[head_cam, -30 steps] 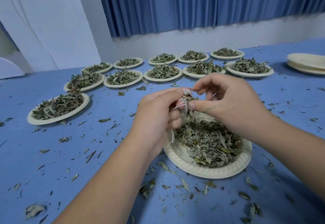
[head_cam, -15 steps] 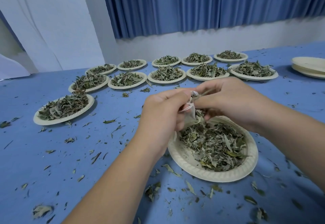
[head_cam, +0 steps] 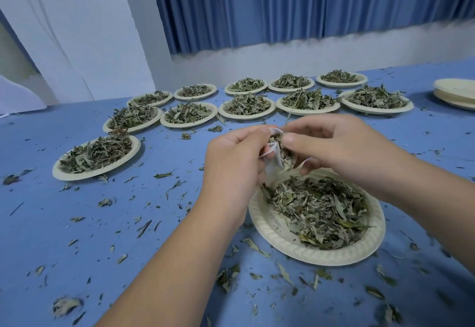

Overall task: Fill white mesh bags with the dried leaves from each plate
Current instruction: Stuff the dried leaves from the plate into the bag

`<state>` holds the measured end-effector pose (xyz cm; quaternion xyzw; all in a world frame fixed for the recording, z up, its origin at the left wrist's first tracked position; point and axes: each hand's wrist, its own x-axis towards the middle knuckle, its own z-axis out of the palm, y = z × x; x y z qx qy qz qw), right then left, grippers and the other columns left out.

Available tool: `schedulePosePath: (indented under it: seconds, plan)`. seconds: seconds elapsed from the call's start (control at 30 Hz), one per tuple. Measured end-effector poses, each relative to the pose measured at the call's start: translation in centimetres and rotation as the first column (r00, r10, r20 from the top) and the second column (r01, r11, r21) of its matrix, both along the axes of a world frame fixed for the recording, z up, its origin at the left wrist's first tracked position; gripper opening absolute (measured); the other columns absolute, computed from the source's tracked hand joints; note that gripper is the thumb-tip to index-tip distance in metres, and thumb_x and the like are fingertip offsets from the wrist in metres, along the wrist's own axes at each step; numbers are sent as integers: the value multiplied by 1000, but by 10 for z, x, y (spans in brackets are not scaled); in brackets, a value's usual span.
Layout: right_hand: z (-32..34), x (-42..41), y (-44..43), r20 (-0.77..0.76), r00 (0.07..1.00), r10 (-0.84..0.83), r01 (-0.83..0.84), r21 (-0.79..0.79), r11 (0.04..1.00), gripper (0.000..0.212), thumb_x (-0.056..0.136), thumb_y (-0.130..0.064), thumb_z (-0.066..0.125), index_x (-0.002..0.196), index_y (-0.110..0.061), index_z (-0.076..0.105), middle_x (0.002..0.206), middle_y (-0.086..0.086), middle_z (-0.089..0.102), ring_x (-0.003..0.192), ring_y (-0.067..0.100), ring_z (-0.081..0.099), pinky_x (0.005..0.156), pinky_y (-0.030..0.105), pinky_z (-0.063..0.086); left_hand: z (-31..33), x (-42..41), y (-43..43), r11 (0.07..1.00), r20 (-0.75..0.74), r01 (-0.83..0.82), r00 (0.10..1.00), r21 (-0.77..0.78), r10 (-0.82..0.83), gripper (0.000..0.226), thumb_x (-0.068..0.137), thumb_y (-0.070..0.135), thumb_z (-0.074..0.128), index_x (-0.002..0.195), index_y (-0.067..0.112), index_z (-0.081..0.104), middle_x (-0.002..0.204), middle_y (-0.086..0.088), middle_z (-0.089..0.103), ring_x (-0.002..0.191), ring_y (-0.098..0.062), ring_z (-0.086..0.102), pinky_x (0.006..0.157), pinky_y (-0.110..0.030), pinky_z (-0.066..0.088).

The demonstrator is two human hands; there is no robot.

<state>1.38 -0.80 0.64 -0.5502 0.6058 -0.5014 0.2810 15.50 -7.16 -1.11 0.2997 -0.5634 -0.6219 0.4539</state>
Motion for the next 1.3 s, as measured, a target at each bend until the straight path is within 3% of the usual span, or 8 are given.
schedulePosePath:
  seconds: [0.13, 0.3, 0.5, 0.77, 0.93, 1.1, 1.2, 1.3]
  plan:
    - [-8, 0, 13, -253, 967, 28, -34, -17, 999, 67, 51, -56, 77, 114, -48, 57, 103, -19, 60, 76, 3, 67, 71, 24, 55, 0, 0, -2, 998, -61, 9, 998, 58, -6, 13, 92, 8, 59, 86, 6, 71, 54, 1, 44, 39, -9, 21, 38, -16, 21]
    - [-15, 3, 8, -361, 921, -146, 53, -255, 966, 43, 68, -17, 83, 105, -32, 67, 94, -12, 58, 74, 2, 61, 70, 15, 51, -2, -2, 0, 999, -42, 7, 999, 45, -5, 16, 93, 8, 58, 87, 8, 73, 54, 1, 45, 39, -9, 21, 38, -16, 25]
    - [-15, -1, 11, -316, 917, -242, 115, -372, 921, 29, 69, -20, 82, 87, -39, 70, 82, -11, 63, 70, 3, 61, 70, 23, 53, 0, -3, 3, 999, -43, 27, 999, 45, -25, 18, 94, 8, 57, 85, 9, 73, 51, 2, 47, 37, -7, 23, 37, -16, 23]
    - [-12, 4, 15, -653, 645, -397, 8, -514, 858, 19, 75, -13, 80, 94, -12, 77, 75, 3, 62, 65, 13, 54, 63, 24, 45, 0, -4, 6, 992, -111, 79, 992, 100, -68, 16, 93, 5, 57, 83, 5, 69, 53, -1, 45, 36, -7, 24, 36, -17, 22]
    - [-11, 3, 14, -707, 651, -274, -66, -413, 908, 16, 78, -11, 77, 93, -13, 77, 75, -1, 65, 67, 7, 52, 68, 7, 36, -1, -4, 6, 987, -121, 116, 987, 113, -102, 15, 93, 5, 55, 87, 3, 68, 54, -1, 45, 35, -6, 25, 34, -16, 23]
    - [-10, 1, 9, -412, 883, -224, 60, -373, 926, 7, 70, -19, 82, 75, -20, 78, 67, -12, 62, 64, 4, 54, 59, 9, 36, -1, -4, 3, 980, -129, 152, 982, 125, -136, 15, 94, 6, 54, 94, 0, 68, 52, 1, 48, 34, -5, 26, 33, -15, 24]
    - [-12, -4, 6, -251, 942, -223, 141, -309, 941, 21, 61, -27, 86, 61, -20, 66, 58, -12, 57, 52, 2, 47, 50, 10, 35, -1, -4, 4, 979, -130, 160, 981, 124, -144, 16, 94, 6, 53, 95, 0, 68, 51, 1, 47, 33, -5, 27, 32, -15, 25]
    - [-11, -8, 4, -121, 981, -150, 129, -166, 978, 42, 48, -45, 83, 76, -22, 63, 68, -6, 59, 56, 7, 49, 50, 16, 39, 0, -4, 4, 973, -147, 183, 976, 144, -162, 17, 95, 6, 53, 94, 1, 69, 51, 1, 46, 33, -4, 25, 32, -15, 24]
